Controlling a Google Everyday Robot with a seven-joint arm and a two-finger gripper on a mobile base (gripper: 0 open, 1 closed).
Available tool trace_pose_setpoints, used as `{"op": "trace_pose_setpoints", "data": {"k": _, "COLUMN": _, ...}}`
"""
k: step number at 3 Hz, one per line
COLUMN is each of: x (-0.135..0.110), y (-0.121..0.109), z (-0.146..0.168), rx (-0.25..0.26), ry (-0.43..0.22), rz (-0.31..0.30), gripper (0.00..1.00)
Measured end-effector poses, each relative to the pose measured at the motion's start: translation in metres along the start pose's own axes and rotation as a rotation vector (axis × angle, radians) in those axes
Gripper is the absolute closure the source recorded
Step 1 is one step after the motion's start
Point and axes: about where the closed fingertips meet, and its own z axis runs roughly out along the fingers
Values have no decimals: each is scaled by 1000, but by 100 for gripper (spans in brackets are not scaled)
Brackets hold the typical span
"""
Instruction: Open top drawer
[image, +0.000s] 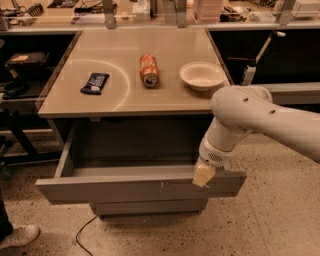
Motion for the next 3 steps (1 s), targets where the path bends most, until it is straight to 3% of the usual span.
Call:
{"op": "trace_pose_setpoints", "data": {"k": 2, "x": 4, "y": 9, "z": -1, "rx": -4, "ry": 8, "rz": 12, "gripper": 100}}
{"op": "trace_pose_setpoints", "data": {"k": 3, "x": 6, "y": 25, "z": -4, "rx": -12, "ry": 3, "rz": 39, "gripper": 100}}
